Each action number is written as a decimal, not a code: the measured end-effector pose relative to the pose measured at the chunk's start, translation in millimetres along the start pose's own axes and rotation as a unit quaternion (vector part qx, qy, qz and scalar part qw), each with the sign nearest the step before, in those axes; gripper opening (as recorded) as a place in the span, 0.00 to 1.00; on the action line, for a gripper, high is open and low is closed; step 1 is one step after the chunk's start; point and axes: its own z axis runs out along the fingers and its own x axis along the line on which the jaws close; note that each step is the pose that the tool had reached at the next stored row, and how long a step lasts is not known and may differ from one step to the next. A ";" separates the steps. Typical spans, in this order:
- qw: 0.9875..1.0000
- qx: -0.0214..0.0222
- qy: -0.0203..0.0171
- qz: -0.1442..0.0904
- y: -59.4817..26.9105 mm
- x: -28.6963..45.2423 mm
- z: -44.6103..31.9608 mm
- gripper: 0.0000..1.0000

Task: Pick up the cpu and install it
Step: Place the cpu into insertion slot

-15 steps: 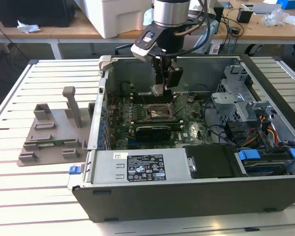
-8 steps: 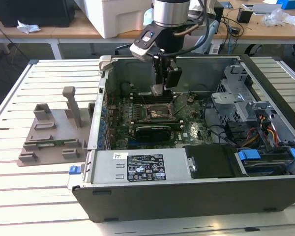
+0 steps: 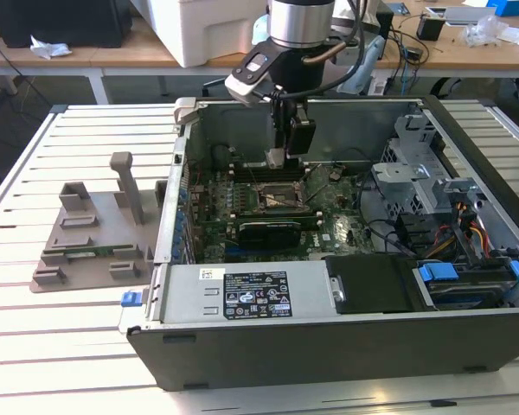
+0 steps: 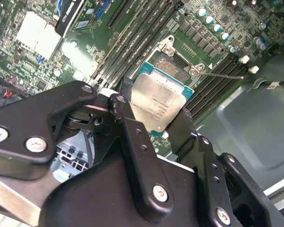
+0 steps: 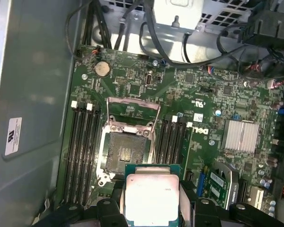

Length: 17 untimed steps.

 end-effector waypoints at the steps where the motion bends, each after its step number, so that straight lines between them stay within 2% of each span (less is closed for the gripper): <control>1: 1.000 0.000 0.000 0.008 0.0 0.0 0.3 0.55; 2: 1.000 0.000 0.001 0.013 0.0 0.0 0.4 0.55; 3: 1.000 0.000 0.006 0.018 0.1 0.0 0.6 0.55; 4: 1.000 -0.001 0.015 0.021 0.0 0.0 0.6 0.55; 5: 1.000 -0.001 0.018 0.023 0.0 0.1 0.6 0.55; 13: 1.000 -0.001 0.018 0.023 0.0 0.0 1.0 0.55; 17: 1.000 -0.001 0.018 0.023 0.1 0.2 3.9 0.55</control>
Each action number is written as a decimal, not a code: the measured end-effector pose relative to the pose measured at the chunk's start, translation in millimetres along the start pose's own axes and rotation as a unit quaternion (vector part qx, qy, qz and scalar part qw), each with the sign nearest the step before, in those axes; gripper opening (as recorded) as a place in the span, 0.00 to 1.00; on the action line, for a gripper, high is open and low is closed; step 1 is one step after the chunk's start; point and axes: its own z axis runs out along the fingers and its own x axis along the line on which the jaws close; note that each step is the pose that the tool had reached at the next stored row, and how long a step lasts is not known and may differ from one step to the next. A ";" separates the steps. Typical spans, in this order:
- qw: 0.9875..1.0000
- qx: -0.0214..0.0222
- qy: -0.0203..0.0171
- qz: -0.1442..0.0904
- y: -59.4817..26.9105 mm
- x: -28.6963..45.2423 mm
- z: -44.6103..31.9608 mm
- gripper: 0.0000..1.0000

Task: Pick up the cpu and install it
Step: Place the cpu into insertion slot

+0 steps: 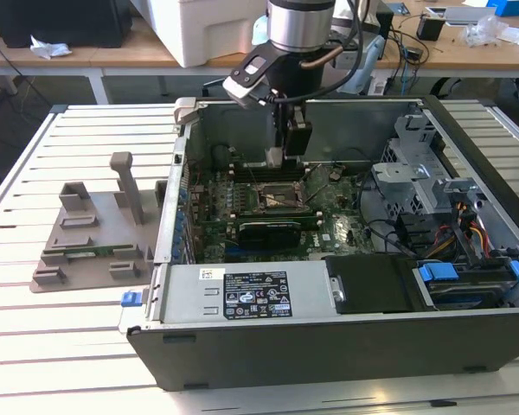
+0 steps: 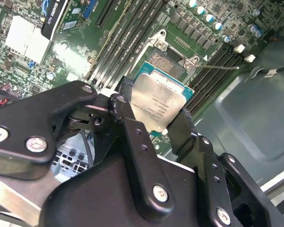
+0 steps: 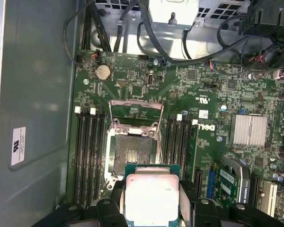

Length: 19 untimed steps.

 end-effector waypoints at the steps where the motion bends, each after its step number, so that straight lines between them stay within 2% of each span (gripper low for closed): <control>1: 1.000 0.000 0.000 0.000 0.0 0.0 1.5 0.55; 6: 1.000 0.000 0.000 0.000 0.1 0.0 5.0 0.55; 9: 1.000 0.000 0.000 0.000 0.2 0.0 10.5 0.55; 19: 1.000 0.000 0.000 0.000 0.3 0.1 17.3 0.55</control>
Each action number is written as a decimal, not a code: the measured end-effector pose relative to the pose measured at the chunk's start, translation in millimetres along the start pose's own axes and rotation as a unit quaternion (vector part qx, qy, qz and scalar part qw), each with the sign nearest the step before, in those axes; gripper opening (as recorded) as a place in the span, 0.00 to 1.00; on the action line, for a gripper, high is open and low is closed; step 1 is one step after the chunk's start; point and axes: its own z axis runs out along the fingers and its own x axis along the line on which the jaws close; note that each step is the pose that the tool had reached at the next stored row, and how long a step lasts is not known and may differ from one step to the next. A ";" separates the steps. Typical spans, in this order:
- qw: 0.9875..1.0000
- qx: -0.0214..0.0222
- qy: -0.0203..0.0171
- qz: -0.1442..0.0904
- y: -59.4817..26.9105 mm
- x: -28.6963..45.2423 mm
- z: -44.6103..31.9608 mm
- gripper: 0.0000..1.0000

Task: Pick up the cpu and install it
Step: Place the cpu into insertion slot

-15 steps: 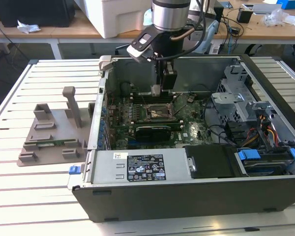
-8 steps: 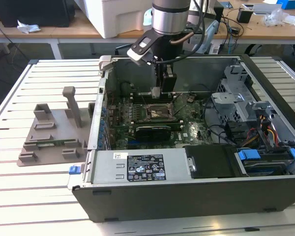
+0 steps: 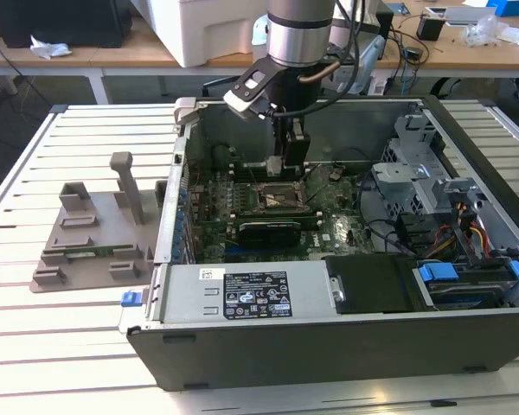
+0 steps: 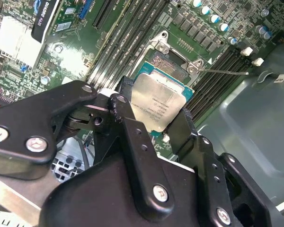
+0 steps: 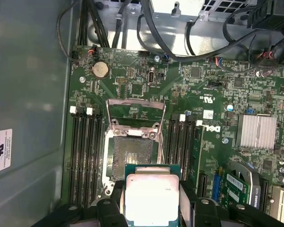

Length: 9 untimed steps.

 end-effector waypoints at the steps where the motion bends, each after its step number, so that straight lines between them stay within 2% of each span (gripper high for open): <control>1: 1.000 0.000 0.000 0.000 0.0 0.3 1.2 0.55; 5: 1.000 0.000 0.000 0.000 0.3 3.6 3.5 0.55; 7: 1.000 0.000 0.000 0.000 0.9 9.4 5.6 0.55; 9: 1.000 0.000 0.000 0.000 1.0 11.0 9.0 0.55</control>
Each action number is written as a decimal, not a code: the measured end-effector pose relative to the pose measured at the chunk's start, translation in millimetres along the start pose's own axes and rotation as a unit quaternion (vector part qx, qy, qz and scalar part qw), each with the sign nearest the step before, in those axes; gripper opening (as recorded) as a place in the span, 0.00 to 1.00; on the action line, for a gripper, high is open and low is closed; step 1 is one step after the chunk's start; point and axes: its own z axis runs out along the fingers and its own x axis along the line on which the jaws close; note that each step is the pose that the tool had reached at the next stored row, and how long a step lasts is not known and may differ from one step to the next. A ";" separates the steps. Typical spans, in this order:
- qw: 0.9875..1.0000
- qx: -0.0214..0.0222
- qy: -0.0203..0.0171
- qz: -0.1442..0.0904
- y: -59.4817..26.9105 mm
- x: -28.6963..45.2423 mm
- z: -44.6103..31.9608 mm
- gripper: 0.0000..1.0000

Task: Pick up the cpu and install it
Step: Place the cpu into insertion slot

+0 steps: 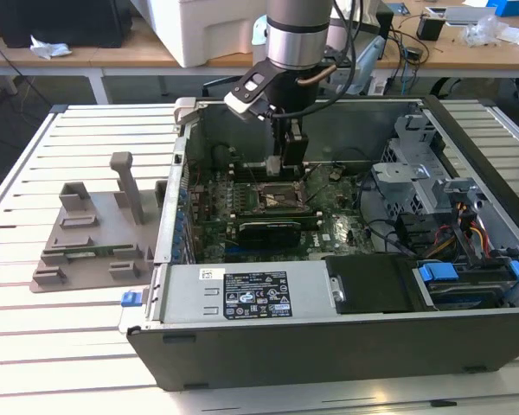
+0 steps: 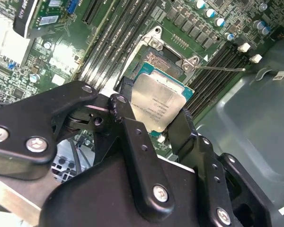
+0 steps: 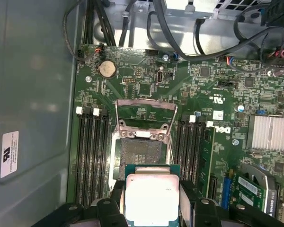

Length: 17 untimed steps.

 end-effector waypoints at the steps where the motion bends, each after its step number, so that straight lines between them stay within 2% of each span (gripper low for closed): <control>1: 1.000 0.000 0.000 0.000 0.1 0.2 1.5 0.55; 7: 1.000 0.000 0.000 0.000 0.6 2.4 17.3 0.55; 12: 1.000 0.001 -0.010 0.002 1.6 10.0 23.3 0.55; 17: 1.000 0.001 -0.010 0.002 2.7 14.4 27.5 0.55</control>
